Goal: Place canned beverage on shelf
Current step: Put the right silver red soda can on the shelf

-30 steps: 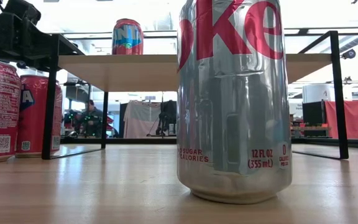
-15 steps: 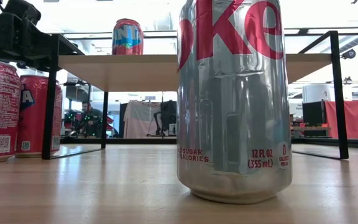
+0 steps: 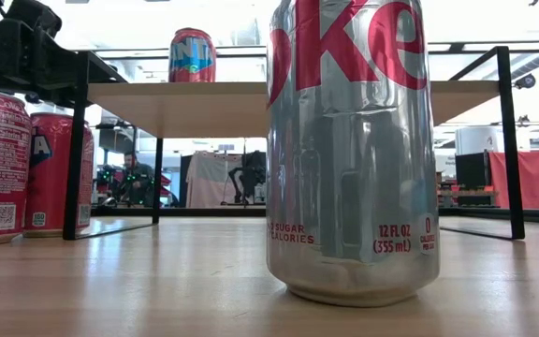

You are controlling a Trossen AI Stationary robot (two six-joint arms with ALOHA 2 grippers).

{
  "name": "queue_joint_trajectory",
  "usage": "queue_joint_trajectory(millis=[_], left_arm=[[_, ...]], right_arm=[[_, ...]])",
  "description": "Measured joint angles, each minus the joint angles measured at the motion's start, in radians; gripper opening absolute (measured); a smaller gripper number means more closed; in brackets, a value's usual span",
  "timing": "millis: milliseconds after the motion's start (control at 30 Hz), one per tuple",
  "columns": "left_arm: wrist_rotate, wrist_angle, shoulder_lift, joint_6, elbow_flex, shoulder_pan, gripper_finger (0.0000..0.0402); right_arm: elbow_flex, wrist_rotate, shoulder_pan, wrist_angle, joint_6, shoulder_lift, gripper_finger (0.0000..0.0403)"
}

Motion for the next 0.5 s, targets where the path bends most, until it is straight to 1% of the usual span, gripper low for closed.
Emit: queue_joint_trajectory(millis=[100,233,500], left_arm=[[0.000,0.000,0.000,0.000,0.000,0.000,0.0400],[0.000,0.000,0.000,0.000,0.000,0.000,0.0400],[0.000,0.000,0.000,0.000,0.000,0.000,0.0400]], right_arm=[[-0.007,0.026,0.001,0.009,0.011,-0.002,0.0336],[-0.011,0.035,-0.001,0.013,0.014,-0.002,0.0295],[-0.011,0.036,-0.001,0.014,0.014,-0.002,0.0293]])
